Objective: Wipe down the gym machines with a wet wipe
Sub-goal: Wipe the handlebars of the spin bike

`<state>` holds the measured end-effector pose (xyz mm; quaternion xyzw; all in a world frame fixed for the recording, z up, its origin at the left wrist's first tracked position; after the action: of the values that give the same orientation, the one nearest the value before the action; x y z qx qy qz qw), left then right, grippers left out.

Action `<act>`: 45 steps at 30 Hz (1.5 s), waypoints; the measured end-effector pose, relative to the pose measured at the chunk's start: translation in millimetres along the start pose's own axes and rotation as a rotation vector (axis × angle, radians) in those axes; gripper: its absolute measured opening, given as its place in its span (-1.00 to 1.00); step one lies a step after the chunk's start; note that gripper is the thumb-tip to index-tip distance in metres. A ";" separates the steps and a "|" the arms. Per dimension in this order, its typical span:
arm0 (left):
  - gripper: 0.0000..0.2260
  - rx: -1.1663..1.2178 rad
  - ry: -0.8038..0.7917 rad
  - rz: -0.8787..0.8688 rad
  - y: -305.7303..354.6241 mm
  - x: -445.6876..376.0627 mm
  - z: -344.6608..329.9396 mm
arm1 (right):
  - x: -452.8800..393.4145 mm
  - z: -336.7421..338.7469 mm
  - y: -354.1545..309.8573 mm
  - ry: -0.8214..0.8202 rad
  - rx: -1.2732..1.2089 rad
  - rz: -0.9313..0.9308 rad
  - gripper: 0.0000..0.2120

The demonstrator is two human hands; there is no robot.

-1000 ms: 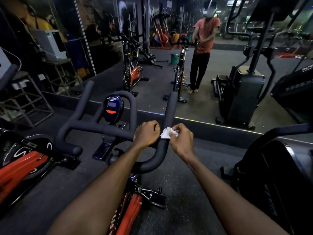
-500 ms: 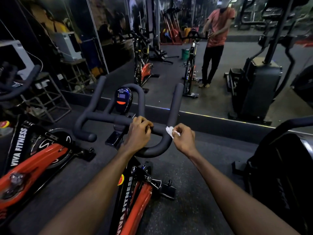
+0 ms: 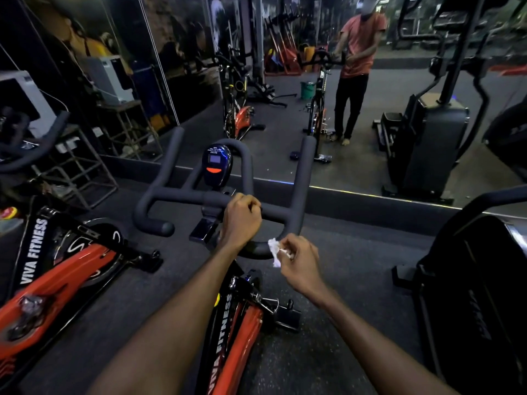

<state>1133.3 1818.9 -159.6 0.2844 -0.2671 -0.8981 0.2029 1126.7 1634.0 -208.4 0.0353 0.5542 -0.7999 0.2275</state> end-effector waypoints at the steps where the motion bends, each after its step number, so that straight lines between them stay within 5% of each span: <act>1: -0.83 0.014 -0.016 0.003 0.1 0.7 0.4 | 1.0 -2.8 -3.7 0.015 -0.001 0.006 -0.80; 6: -0.78 0.124 -0.127 -0.018 -8.5 9.2 0.2 | -8.4 17.7 -3.4 0.283 0.037 -0.093 -0.93; 11: -0.71 0.477 -0.208 0.220 -27.1 11.5 19.2 | 23.4 -57.0 -39.3 0.107 0.117 0.010 -0.90; 14: -0.74 0.584 -0.226 0.322 -43.0 13.2 31.1 | 14.5 -53.4 -45.0 0.134 0.250 0.006 -0.84; 17: -0.77 0.583 -0.233 0.391 -64.2 20.0 37.2 | 14.3 -46.5 -41.1 0.192 0.469 -0.021 -0.82; 21: -0.80 0.581 -0.223 0.437 -86.1 26.6 36.5 | 5.3 -99.2 -77.9 0.028 0.543 0.115 -0.88; 28: -0.73 0.639 -0.189 0.468 -104.0 28.2 34.6 | 10.3 -102.1 -80.5 -0.039 0.853 0.189 -0.69; 34: -0.80 0.604 -0.108 0.464 -107.9 26.2 33.6 | -15.5 -135.2 -78.7 -0.374 0.785 0.162 -0.61; 39: -0.81 0.567 -0.159 0.464 -128.7 21.0 13.4 | -17.6 -78.2 -44.0 -0.334 0.884 0.075 -0.45; 45: -0.79 0.248 -0.106 0.328 -70.8 25.6 40.9 | -22.6 -71.2 -51.3 -0.330 0.936 0.197 -0.22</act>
<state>1073.5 1875.5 -183.6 0.2122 -0.4284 -0.8270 0.2958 1112.3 1720.1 -184.1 0.0585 0.0870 -0.9322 0.3463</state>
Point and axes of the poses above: each hand's wrist, its own x-axis away from the middle knuckle, its own z-axis out of the back of the hand, y = z × x, the point moved 7 cm from there along -x, towards the middle knuckle, and after that the axes turned 7 degrees about -x, right-handed, at the moved point
